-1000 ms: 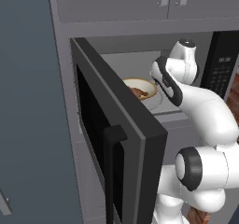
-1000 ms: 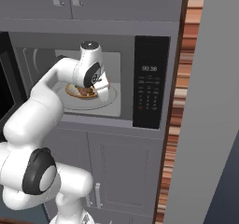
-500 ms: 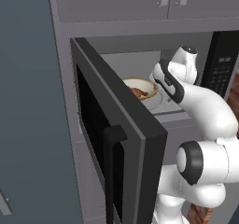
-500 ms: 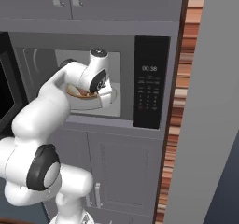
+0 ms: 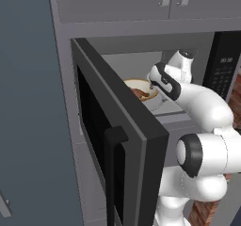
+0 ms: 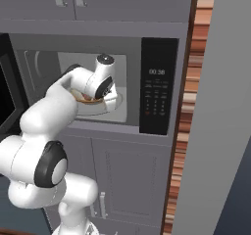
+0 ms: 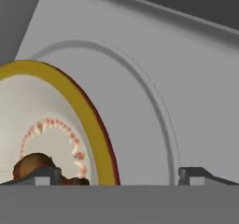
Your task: The microwave is finished heating the chicken drumstick and potato. Take the bowl containing the food and place it on the dining counter.
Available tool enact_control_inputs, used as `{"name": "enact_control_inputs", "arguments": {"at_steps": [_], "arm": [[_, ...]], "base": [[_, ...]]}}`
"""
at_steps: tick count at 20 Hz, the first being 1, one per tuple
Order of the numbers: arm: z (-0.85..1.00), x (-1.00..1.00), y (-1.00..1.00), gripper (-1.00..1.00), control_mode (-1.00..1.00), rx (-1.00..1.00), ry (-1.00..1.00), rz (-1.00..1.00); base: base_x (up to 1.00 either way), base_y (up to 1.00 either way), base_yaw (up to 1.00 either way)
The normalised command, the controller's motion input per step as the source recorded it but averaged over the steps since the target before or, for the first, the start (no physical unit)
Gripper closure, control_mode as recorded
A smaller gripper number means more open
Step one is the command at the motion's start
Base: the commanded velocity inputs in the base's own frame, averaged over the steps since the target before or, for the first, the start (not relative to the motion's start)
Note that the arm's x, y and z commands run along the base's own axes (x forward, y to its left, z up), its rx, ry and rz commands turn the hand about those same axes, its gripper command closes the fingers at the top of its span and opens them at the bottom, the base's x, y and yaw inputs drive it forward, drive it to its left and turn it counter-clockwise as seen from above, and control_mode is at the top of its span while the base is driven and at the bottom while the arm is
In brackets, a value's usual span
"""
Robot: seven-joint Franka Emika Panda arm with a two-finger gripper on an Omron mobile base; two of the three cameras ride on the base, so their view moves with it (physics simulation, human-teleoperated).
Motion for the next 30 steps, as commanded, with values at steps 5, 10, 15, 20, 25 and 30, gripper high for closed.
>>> {"name": "enact_control_inputs", "arguments": {"at_steps": [5,10,15,20,25,30], "arm": [[-0.02,0.46,0.18,-1.00,-1.00,0.00,0.00,0.00],[-0.14,0.34,0.16,-1.00,-1.00,0.00,0.00,0.00],[-0.11,0.32,0.21,-1.00,-1.00,0.00,0.00,0.00],[-0.39,0.02,0.01,1.00,-1.00,0.00,0.00,0.00],[0.00,0.00,0.00,1.00,-1.00,0.00,0.00,0.00],[0.00,-0.04,0.00,1.00,-1.00,0.00,0.00,0.00]], "base": [[0.00,0.00,0.00],[0.00,0.00,0.00],[0.00,0.00,0.00],[0.00,0.00,0.00],[0.00,0.00,0.00],[0.00,0.00,0.00]]}}
